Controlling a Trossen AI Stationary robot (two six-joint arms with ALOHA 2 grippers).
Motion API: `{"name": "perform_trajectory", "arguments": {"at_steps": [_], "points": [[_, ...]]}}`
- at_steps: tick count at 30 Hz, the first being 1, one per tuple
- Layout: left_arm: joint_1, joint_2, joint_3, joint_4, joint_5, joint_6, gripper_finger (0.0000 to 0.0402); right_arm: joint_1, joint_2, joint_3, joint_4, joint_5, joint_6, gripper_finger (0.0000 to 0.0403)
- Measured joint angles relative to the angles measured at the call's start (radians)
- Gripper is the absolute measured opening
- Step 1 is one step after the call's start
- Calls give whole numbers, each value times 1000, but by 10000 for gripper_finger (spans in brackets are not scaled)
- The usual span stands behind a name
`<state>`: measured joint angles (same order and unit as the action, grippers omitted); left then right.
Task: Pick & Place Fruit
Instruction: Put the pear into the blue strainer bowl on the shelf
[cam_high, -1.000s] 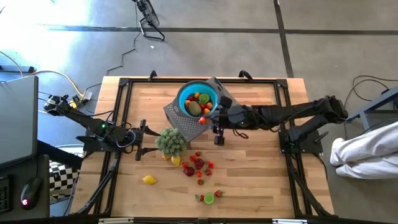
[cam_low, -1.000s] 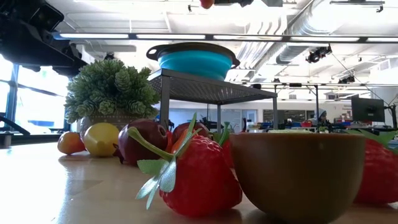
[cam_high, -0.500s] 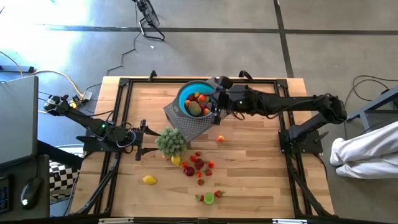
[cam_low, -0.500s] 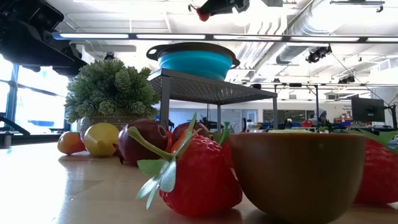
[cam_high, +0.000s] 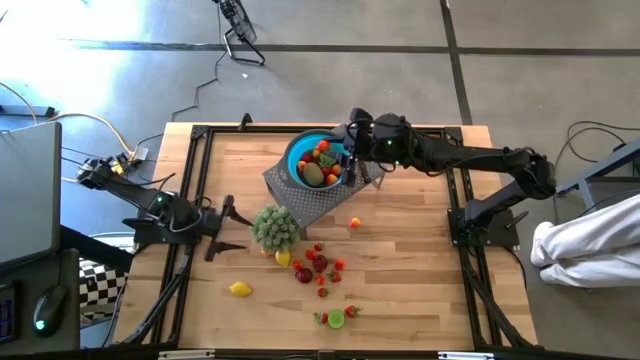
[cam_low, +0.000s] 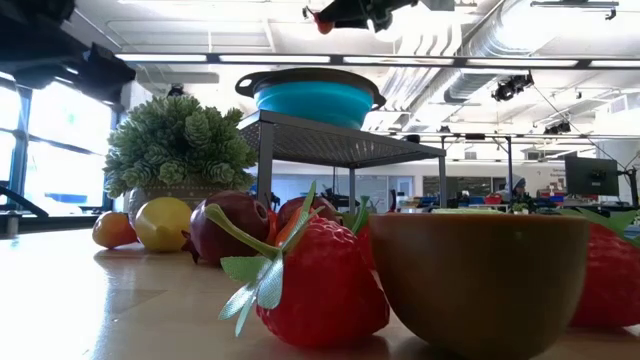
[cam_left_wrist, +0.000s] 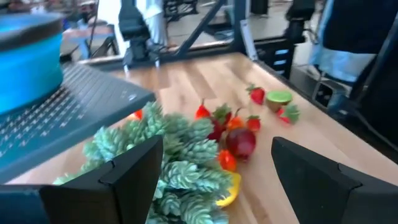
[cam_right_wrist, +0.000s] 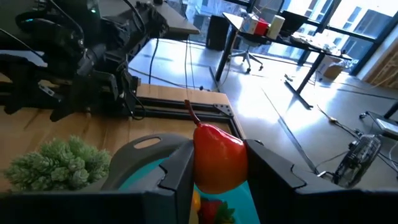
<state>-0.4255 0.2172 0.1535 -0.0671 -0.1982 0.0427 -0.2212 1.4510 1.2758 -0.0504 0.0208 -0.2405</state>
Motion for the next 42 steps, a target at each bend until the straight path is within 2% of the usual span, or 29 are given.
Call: {"name": "perform_trajectory", "arguments": {"at_steps": [6,12,22,32,42], "points": [[0,-119,0,-107,17,15,294,-10,26,0,20,-1,-10,117],[0,-179,0,-161,17,21,294,-19,72,0,19,7,-16,117],[0,-183,0,-169,16,36,294,-28,112,0,-16,2,7,119],[0,-183,0,-175,15,35,294,-28,112,0,-206,1,58,120],[0,-183,0,-176,15,34,294,-28,111,0,-201,1,35,122]]}}
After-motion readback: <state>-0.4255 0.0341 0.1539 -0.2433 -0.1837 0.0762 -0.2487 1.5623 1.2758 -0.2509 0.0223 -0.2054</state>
